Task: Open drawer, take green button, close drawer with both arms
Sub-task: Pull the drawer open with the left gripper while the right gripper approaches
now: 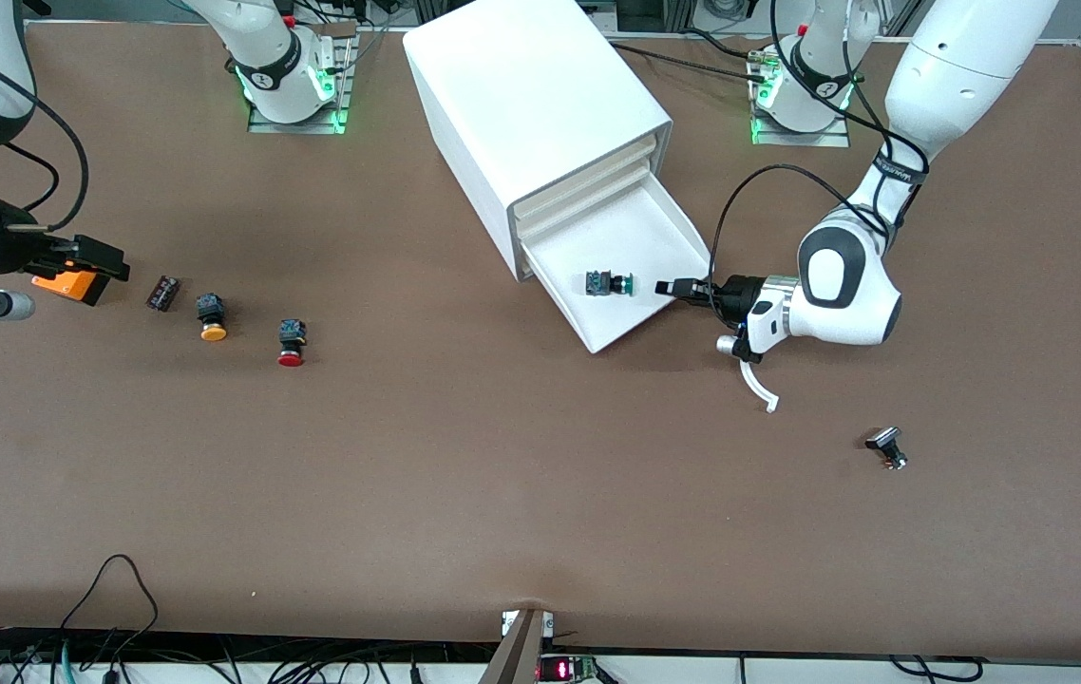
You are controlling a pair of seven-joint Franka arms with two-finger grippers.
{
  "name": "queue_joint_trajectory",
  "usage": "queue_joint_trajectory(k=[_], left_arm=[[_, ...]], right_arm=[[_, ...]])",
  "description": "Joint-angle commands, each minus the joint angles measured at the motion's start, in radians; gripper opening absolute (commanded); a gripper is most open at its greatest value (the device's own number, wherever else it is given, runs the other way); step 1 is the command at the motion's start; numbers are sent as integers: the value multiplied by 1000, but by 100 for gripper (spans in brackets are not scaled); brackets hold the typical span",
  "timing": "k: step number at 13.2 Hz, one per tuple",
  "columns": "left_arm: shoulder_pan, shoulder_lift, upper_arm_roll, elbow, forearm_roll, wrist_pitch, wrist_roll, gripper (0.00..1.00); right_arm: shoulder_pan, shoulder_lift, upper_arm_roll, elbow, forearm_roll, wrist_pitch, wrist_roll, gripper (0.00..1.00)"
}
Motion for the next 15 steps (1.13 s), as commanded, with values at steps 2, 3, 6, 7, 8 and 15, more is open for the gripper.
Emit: queue_joint_trajectory(k=[2,3,6,7,8,15], left_arm=[[-5,3,18,15,30,64,-47,100],[-5,-9,18,14,30,67,-47,100],[11,-77,20,18,44,72,-41,100],[26,-113,20,20,109,72,-41,100],[50,-158,18,26,213,81,-42,100],[222,-483,33,32,450,51,-42,100]], right_arm=[[32,25,1,21,12,13,-5,100],[37,32,2,21,15,24,-13,100],[104,56,2,23,15,94,-30,100],[138,66,2,23,17,129,-31,100],[167,72,2,35,26,154,-31,100],[393,233,4,240,189,157,-66,100]])
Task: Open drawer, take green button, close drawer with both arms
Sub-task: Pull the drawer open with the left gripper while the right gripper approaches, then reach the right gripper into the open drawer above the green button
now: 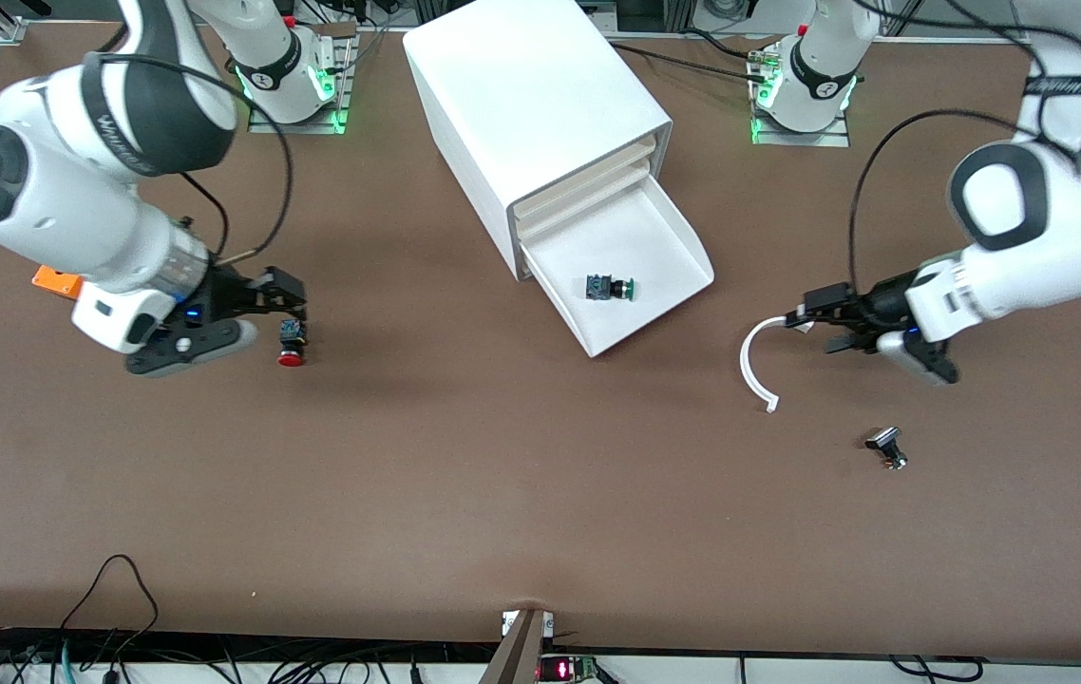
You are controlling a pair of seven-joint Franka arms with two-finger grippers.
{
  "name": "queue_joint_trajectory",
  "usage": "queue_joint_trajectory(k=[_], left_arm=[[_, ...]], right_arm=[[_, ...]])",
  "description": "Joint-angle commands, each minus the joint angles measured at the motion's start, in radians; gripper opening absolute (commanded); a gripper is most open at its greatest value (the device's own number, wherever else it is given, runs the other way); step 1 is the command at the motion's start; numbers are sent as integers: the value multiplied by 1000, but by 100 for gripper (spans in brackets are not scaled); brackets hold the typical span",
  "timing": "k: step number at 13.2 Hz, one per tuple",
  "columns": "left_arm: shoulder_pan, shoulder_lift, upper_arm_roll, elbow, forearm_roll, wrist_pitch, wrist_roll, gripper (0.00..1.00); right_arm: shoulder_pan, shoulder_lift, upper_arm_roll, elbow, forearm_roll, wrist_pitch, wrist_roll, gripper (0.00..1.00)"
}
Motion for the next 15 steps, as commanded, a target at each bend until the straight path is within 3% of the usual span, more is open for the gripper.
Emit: queue_joint_trajectory(k=[1,4,7,12,15], left_arm=[[19,-121,22,-27,139,-53,-12,100],[17,-160,106,77,278,-207,-20,100],[19,-160,114,194,469,-297,-64,100],[-29,-156,109,242,720,-294,-230,100],[-47,-149,100,231,774,-291,-386,100]], right_arm=[[94,64,-6,81,18,-11,-28,100],[192,128,16,127,15,21,-147,100],[314,216,23,203,9,110,-229,100],[446,364,13,352,-17,127,-257,100],[518,401,-12,359,-45,136,-257,100]])
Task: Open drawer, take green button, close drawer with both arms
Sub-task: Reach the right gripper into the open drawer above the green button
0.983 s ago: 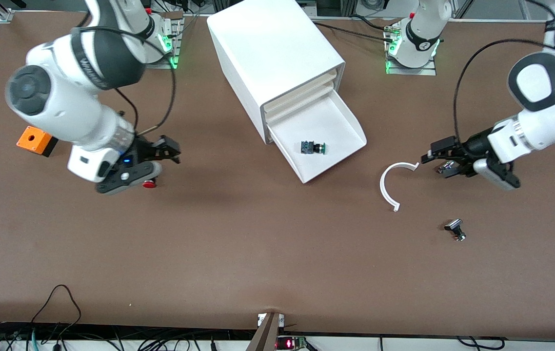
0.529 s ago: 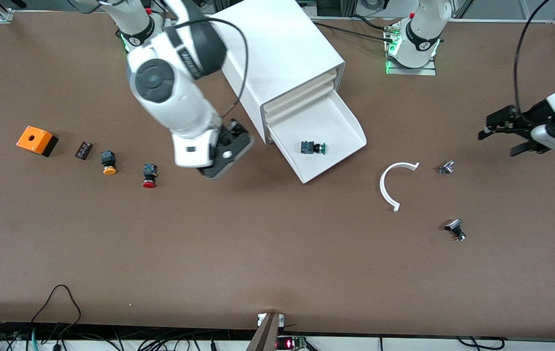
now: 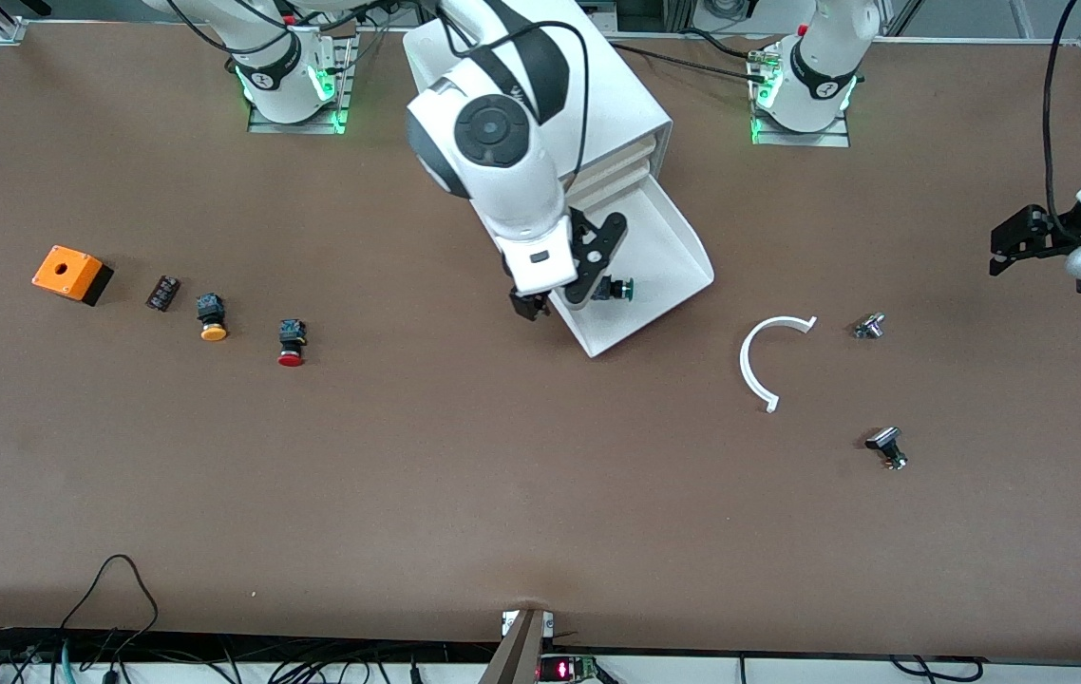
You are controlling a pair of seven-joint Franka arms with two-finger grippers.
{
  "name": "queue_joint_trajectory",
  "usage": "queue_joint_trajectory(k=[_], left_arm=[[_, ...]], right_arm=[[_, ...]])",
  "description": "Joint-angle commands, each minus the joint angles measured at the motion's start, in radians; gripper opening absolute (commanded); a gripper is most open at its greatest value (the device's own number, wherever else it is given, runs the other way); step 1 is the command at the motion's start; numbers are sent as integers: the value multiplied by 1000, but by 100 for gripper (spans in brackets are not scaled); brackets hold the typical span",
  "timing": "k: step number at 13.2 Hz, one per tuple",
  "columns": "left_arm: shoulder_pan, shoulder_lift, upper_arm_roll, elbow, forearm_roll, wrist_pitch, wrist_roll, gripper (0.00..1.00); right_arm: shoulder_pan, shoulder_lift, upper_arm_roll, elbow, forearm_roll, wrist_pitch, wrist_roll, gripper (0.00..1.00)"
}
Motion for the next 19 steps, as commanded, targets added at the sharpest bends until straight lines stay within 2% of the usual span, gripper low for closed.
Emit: queue_joint_trajectory(k=[1,3,9,19], left_arm=[[-16,14,-3,11,42,-15,-106,100],[-18,12,-4,0,40,-15,-124,100],[-18,11,-7,-5,34,-15,-184,100],[-18,12,-7,-8,25,-15,-183,100]], right_arm=[[73,62,-51,58,-26,-3,-18,100],[129,102,-95,80,-35,-3,-22,100],[200,154,-143,80,-68,0,-75,100],[245,206,-148,81,-69,13,-92,100]])
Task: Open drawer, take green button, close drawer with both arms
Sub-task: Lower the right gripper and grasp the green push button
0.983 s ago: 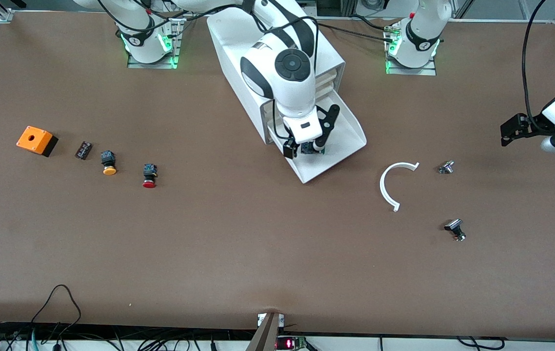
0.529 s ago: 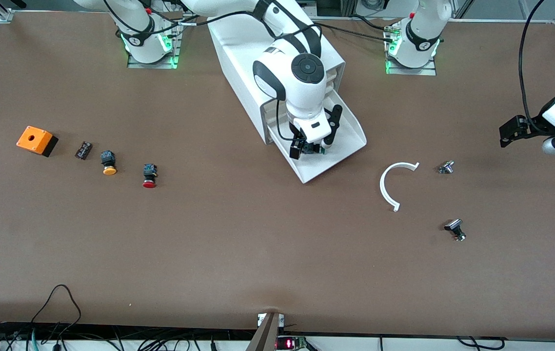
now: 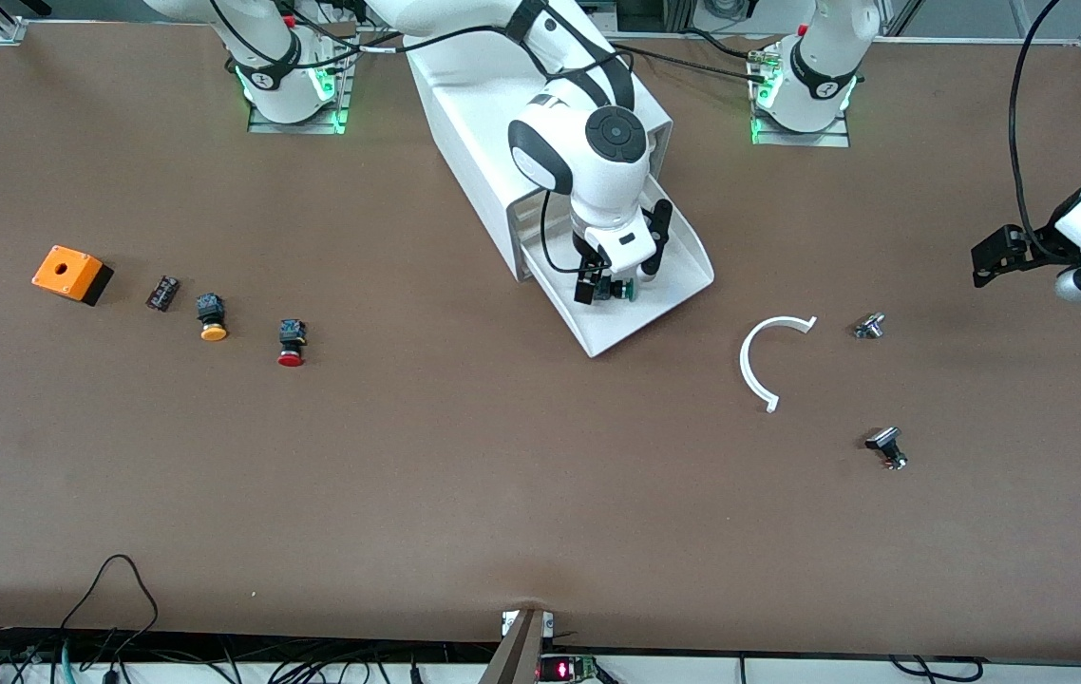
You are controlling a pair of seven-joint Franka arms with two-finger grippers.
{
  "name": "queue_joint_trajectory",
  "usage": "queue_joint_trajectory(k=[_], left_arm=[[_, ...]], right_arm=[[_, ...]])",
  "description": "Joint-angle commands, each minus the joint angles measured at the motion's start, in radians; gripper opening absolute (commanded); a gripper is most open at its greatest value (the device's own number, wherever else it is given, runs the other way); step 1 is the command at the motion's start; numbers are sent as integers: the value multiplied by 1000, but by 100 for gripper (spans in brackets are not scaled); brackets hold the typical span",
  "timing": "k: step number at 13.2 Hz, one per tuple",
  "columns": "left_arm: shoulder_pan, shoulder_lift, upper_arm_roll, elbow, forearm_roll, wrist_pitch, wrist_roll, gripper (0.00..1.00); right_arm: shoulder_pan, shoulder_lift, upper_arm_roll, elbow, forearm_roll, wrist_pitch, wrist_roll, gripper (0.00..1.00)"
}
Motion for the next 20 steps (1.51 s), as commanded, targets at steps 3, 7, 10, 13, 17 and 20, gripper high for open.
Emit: queue_joint_trajectory(k=[3,7,10,13,17,20], left_arm=[[-3,-1,-2,-3,15,-13,-14,100],[-3,-1,-2,-3,15,-13,-14,100],[-3,-1,-2,-3,15,-13,-12,100],[-3,-1,-3,-3,15,-13,-12,100],[-3,-1,-2,-4,15,-13,-12,100],[-2,-1,-2,-4,15,-13,-14,100]], right_arm=[[20,40,-17,36,-10,16,-15,100],[20,69,-15,36,-10,85,-15,100],[23,86,-15,36,-10,96,-15,100],[20,89,-17,36,-26,96,-30,91],[19,92,-17,33,-30,156,-35,69],[16,95,-25,35,-30,167,-36,60]])
